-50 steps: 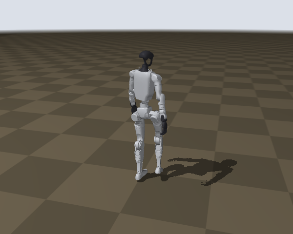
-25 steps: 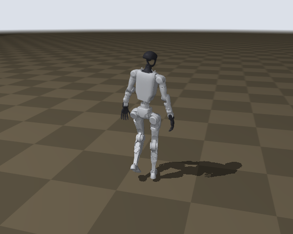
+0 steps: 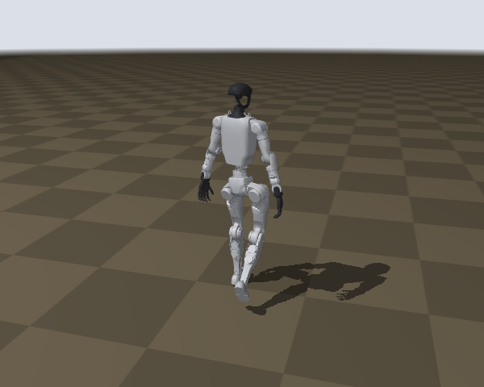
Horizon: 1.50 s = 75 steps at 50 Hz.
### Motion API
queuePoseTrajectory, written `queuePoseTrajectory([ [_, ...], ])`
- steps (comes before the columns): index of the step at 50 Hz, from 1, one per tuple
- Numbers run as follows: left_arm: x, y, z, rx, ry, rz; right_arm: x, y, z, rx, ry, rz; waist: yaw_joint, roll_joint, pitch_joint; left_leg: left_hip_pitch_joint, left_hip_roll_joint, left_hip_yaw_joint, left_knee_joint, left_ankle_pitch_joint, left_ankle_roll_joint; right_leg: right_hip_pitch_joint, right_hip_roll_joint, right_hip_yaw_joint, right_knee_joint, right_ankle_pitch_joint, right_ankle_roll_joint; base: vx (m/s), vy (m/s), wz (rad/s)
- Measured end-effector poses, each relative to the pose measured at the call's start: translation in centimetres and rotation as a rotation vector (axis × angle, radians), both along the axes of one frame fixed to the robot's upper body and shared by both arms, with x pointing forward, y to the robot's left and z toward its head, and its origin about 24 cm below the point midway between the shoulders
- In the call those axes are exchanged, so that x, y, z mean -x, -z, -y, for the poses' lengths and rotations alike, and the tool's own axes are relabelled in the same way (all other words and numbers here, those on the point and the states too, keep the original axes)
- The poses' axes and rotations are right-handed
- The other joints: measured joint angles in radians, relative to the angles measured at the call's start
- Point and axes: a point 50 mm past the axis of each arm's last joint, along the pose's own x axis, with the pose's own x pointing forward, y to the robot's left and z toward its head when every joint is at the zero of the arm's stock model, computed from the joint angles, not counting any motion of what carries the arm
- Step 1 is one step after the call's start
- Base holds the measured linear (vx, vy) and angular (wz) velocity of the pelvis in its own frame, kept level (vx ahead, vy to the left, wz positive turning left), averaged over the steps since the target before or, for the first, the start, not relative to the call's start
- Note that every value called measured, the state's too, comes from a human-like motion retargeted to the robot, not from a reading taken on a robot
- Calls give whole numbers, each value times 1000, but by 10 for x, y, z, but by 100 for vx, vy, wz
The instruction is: Stand up
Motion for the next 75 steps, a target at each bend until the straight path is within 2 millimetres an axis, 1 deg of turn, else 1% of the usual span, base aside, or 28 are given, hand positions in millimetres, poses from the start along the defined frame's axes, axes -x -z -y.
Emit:
queuePoseTrajectory([
  [4,-89,-1,4,33,174,256,34,-3,7,19,91,-51,-68,-1,16,81,-54,-14,-50,-12,-9,-119,36,-6,-55,-80,112,61,10,83],
  [8,-161,-17,12,65,293,512,58,-6,8,26,172,-83,-135,-38,18,171,-135,-20,-95,-35,-24,-187,-17,36,-307,-107,243,66,2,63],
  [11,-197,-31,16,56,347,666,68,-7,6,18,215,-102,-160,-105,31,272,-233,-14,-135,-48,-32,-184,-126,51,-572,-78,314,63,-8,21],
  [15,-217,-42,20,43,390,773,69,-6,3,17,233,-95,-161,-148,45,424,-314,-12,-173,-58,-76,-171,-214,-83,-789,29,314,69,-8,-13],
  [17,-213,-39,24,51,408,761,67,-5,3,21,233,-77,-167,-135,31,453,-317,-29,-146,-33,-128,-146,-227,-168,-802,64,268,79,-7,8],
  [18,-207,-35,26,58,419,739,67,-5,2,23,234,-70,-178,-120,18,460,-308,-43,-122,-4,-162,-134,-219,-196,-792,23,211,92,-14,45],
  [20,-187,-25,29,77,446,664,68,-4,0,28,241,-55,-203,-99,-14,469,-294,-54,-55,104,-242,-120,-216,-176,-764,-42,161,98,-22,61],
  [22,-158,-13,33,96,480,558,66,-3,0,30,269,-41,-213,-98,-36,447,-309,-50,72,293,-304,-96,-224,-99,-723,-104,157,76,-8,54],
  [23,-142,-7,34,98,490,497,64,-3,1,32,282,-29,-217,-107,-43,414,-322,-13,161,407,-304,-82,-272,-101,-705,-135,176,72,0,8],
  [25,-110,0,30,95,487,380,53,-3,4,42,278,18,-198,-134,-46,320,-356,21,363,549,-304,-44,-336,-57,-695,-166,194,76,-3,-90],
  [27,-78,4,22,98,467,266,30,-3,9,53,236,95,-160,-149,-42,244,-408,0,518,537,-304,-7,-355,-11,-691,-186,188,68,-8,-190],
  [30,-17,3,8,66,413,78,-6,-2,8,61,142,193,-117,-141,-37,142,-371,-26,689,365,-304,54,-316,79,-715,-185,153,61,-22,-239],
  [35,76,-13,-1,37,261,-184,-63,-3,-7,29,37,382,-72,-91,-20,20,-326,-179,605,302,-295,109,-228,278,-718,-178,129,54,-13,-255],
  [38,116,-25,4,48,166,-293,-83,-4,-19,-15,3,446,-53,-56,-10,3,-291,-303,409,315,-281,119,-187,359,-710,-174,128,38,0,-257],
  [42,145,-33,17,64,79,-353,-91,-3,-26,-28,-40,444,-53,2,13,38,-211,-534,117,384,-304,137,-119,497,-694,-186,135,40,13,-257],
  [45,148,-32,28,86,58,-350,-83,-2,-22,-7,-61,381,-26,15,55,118,-220,-748,-11,470,-304,186,-115,665,-655,-239,157,53,38,-334],
  [47,138,-27,29,89,78,-327,-74,-2,-14,12,-56,330,0,16,83,193,-281,-795,-27,451,-304,231,-144,788,-628,-303,173,70,63,-349],
  [50,118,-21,21,66,124,-280,-56,-2,-4,36,-22,254,-17,20,93,243,-272,-784,-23,303,-304,235,-135,888,-606,-340,182,37,27,-239],
  [52,105,-18,11,31,138,-242,-41,-2,2,48,15,202,-71,29,71,216,-182,-730,-50,189,-294,178,-81,897,-615,-308,196,-9,-24,-129],
  [55,70,-13,-10,-41,131,-134,-21,-5,14,76,100,153,-179,57,27,165,-113,-598,-74,67,-194,74,-57,861,-651,-271,225,-5,18,-97],
  [57,40,-11,-23,-92,111,-41,-13,-8,23,96,173,156,-198,59,27,162,-117,-588,-100,76,-179,31,-59,870,-639,-228,266,-10,31,-190],
  [59,6,-13,-41,-156,86,78,-6,-9,27,112,273,172,-158,35,36,160,-114,-490,-111,79,-178,-17,-63,854,-618,-143,320,-21,27,-308],
  [60,-8,-15,-50,-182,79,127,-4,-10,28,115,319,180,-126,19,38,162,-113,-431,-115,79,-172,-37,-63,827,-609,-111,335,-20,17,-313],
  [62,-35,-25,-72,-242,74,233,2,-10,28,113,422,199,-92,-3,35,167,-122,-352,-126,70,-132,-110,-67,626,-567,-128,294,-18,4,-273],
  [63,-47,-31,-83,-274,70,278,3,-10,28,108,459,208,-89,-4,33,164,-122,-332,-131,68,-113,-148,-69,506,-539,-174,246,-21,6,-224],
  [65,-64,-44,-104,-337,62,350,5,-10,28,100,503,216,-102,-8,33,157,-131,-295,-135,58,-73,-205,-104,285,-489,-250,207,-24,13,-194],
  [70,-74,-60,-126,-433,29,398,8,-10,29,115,478,204,-83,-22,21,152,-153,-192,-121,22,-28,-184,-117,90,-438,-236,220,-15,9,-226],
  [75,-66,-51,-114,-380,-30,389,11,-6,20,93,391,173,-79,-23,6,162,-156,-58,-113,-20,3,-112,-170,-110,-453,-280,153,-5,-2,-214],
])
